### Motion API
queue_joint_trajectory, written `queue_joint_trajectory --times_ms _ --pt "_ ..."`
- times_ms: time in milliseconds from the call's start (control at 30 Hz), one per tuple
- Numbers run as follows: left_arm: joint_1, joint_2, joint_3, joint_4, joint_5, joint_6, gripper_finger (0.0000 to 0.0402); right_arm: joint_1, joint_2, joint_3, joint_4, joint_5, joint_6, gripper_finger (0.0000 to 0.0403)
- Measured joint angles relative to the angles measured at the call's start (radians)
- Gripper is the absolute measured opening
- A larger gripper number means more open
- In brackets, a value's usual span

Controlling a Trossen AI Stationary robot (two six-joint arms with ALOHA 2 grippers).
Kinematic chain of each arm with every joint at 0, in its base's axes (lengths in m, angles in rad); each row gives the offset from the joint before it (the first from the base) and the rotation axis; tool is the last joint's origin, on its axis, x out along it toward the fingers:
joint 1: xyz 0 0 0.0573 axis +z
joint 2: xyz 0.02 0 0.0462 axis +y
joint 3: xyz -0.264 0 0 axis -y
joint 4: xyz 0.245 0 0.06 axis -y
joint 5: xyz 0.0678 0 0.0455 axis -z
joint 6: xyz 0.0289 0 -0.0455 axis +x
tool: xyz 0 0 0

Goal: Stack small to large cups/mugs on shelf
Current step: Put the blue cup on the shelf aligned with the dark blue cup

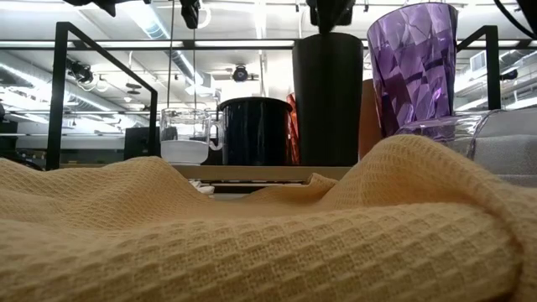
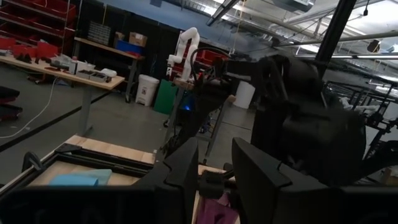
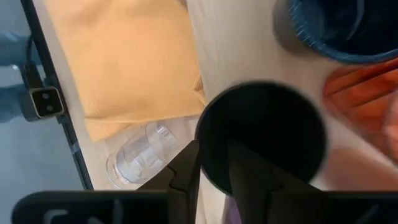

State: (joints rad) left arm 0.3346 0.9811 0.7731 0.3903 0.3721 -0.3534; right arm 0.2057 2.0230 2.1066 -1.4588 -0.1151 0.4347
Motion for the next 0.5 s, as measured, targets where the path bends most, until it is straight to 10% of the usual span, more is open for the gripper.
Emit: queue_joint_trajectory --times_ms 500 --pt "0.0 0.0 0.0 0.0 0.0 0.0 0.0105 0.056 -0.058 0.229 -0.121 -0.019 0.09 0.0087"
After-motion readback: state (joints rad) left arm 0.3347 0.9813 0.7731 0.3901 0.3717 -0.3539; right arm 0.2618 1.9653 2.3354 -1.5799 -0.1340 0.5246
